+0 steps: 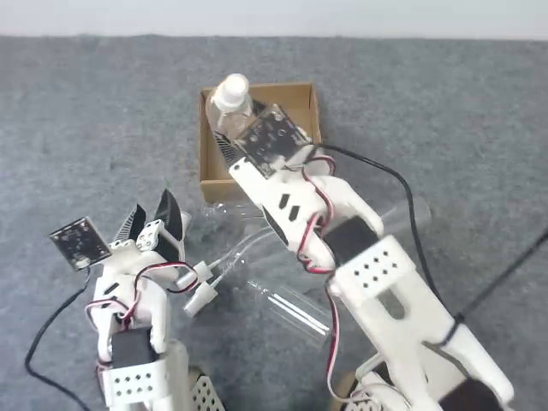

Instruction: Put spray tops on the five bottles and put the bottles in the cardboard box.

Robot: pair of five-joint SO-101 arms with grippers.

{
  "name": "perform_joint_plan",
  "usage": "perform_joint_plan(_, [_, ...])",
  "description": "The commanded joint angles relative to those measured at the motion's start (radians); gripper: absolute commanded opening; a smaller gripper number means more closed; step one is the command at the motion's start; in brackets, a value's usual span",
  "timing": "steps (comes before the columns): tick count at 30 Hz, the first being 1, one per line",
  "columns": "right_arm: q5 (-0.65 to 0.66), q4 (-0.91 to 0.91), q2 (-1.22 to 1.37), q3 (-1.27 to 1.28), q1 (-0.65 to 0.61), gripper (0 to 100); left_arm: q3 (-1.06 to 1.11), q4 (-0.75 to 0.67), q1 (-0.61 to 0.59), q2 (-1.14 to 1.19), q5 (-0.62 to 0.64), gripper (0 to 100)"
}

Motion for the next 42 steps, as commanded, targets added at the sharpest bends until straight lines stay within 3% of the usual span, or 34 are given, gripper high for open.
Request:
perform_joint_plan(1, [0.031, -0.027, 0.065, -0.137, 0.021, 2.8, -0.013, 0.002, 0.002, -0.009, -0.008, 18])
perform_joint_plan(20, [0.023, -0.022, 0.530, -0.505, 0.059, 2.8, -0.013, 0.003, 0.002, -0.008, -0.008, 18])
perform_joint_plan(42, [0.023, -0.027, 0.753, -0.658, 0.085, 2.7, -0.013, 0.003, 0.002, -0.008, -0.008, 18])
